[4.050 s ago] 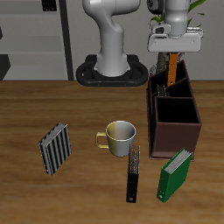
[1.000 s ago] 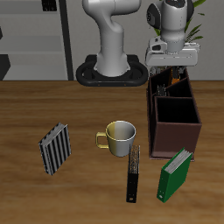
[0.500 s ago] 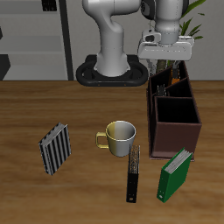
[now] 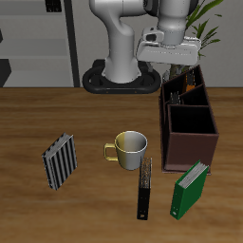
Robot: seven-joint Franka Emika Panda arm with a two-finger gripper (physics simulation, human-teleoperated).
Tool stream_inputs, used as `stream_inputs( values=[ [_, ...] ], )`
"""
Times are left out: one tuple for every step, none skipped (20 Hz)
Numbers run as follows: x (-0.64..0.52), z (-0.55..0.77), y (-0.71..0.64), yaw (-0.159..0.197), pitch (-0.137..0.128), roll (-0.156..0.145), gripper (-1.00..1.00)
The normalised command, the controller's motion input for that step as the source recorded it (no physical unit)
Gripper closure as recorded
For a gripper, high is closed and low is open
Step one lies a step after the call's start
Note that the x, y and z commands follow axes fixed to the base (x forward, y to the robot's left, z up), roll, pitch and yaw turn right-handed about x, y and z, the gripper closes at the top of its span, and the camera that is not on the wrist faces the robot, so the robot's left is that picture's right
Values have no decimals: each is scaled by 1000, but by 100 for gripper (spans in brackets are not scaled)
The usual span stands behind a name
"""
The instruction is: Place the yellow book into the left desk caddy's front compartment and place the orange book into the left desk caddy's left compartment and place the black book into the left desk caddy's back compartment
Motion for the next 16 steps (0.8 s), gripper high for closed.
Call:
stream_inputs(
  values=[
    [293,75,-149,-11,127,61,-100],
    [355,176,121,116,-87,33,-100],
    [706,157,-211,-19,72,32,-100],
    [429,164,215,195,-73,131,-100],
    [411,67,-239,-52,-9,-97,-100],
    [533,129,62,131,-17,99,-100],
    [355,34,-163,14,10,3,-100],
    [323,105,-98,-3,-12,12,-100],
    [644,246,-167,142,-111,150,-100],
    [468,25,-460,-182,90,-124,-100],
    [1050,152,-409,179,-36,46,-100],
    [514,8,-364,-125,84,-103,-100],
    [465,158,-110,98,-60,40,-100],
    [459,119,-347,21,21,21,-100],
    [397,210,-273,-91,0,-112,-100],
    [398,203,5,143,-75,130,-100]
  ],
)
